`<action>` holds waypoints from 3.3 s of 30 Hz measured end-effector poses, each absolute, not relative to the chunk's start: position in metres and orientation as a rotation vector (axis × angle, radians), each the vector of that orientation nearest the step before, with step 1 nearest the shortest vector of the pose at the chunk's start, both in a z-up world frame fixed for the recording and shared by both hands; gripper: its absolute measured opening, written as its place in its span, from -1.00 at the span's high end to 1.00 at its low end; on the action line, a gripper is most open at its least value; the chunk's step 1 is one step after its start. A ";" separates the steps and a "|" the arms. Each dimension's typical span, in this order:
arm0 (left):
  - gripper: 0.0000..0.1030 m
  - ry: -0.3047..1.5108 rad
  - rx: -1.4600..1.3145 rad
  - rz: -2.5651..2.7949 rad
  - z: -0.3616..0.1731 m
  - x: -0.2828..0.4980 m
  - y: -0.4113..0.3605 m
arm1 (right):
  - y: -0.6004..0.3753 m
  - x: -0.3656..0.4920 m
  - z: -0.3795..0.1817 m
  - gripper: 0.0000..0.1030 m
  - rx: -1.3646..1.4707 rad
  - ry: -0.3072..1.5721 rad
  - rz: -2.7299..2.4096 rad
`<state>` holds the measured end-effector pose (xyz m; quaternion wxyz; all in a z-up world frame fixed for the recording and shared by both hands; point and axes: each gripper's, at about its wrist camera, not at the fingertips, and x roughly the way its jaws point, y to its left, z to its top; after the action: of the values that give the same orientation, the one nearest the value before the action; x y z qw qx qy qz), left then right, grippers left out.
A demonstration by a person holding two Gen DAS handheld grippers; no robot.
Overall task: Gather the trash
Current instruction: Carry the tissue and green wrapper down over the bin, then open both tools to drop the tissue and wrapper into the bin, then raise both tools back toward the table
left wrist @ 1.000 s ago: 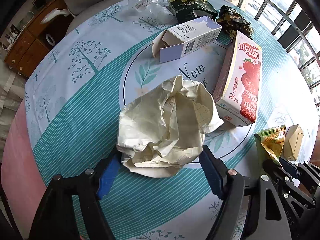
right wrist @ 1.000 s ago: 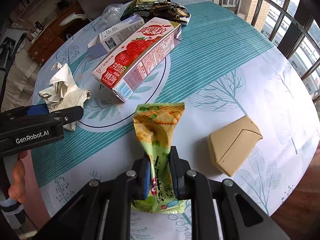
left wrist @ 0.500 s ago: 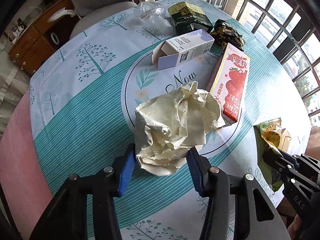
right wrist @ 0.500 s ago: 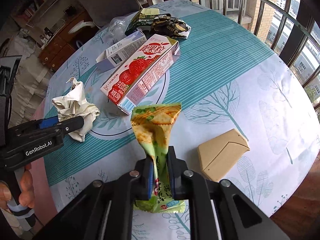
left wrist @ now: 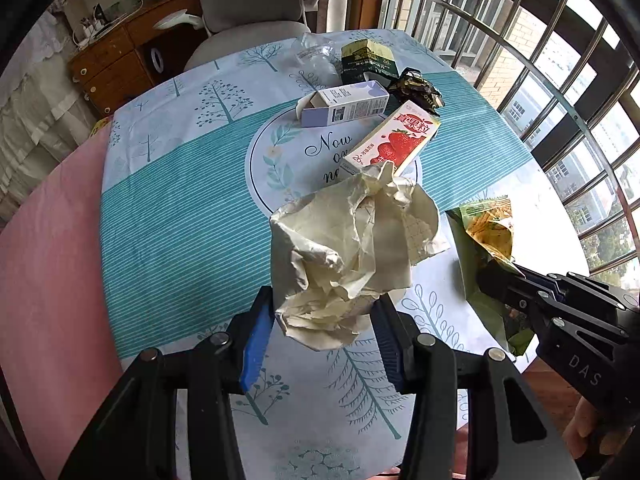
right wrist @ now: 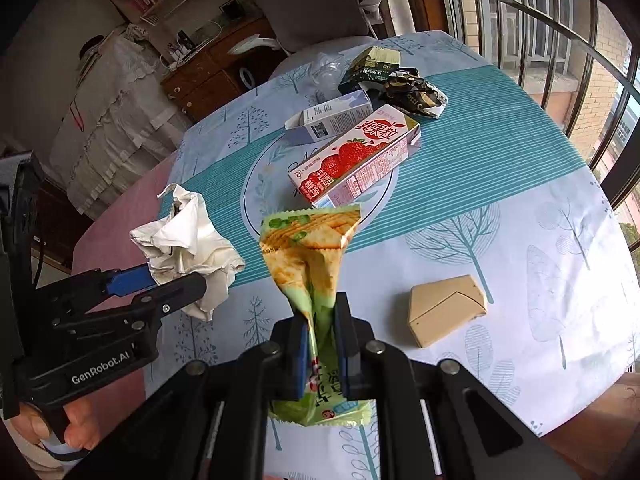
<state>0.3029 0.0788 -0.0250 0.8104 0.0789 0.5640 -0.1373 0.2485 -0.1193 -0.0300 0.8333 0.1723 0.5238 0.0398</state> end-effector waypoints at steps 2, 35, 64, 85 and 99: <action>0.10 1.184 0.134 -0.253 -0.015 0.276 0.072 | -0.126 0.236 -0.022 0.78 0.351 1.096 0.148; 0.09 1.468 0.015 -0.144 -0.167 0.030 -0.052 | -0.214 0.027 -0.196 0.77 0.359 1.504 0.248; -0.70 1.547 -0.051 -0.084 -0.440 0.026 -0.013 | -0.219 0.018 -0.461 -0.16 0.441 1.590 0.018; -0.70 1.322 -0.062 -0.101 -0.213 0.006 0.015 | -0.196 0.000 -0.267 -0.16 0.423 1.442 0.064; -0.97 1.127 -0.022 -0.266 -0.027 0.000 -0.006 | -0.187 -0.022 -0.086 -0.17 0.378 1.219 0.078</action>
<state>-0.0004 -0.0063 -0.0273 0.8370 -0.0105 0.5324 -0.1258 -0.0218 -0.1871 -0.0863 0.8025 0.1766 0.5688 0.0365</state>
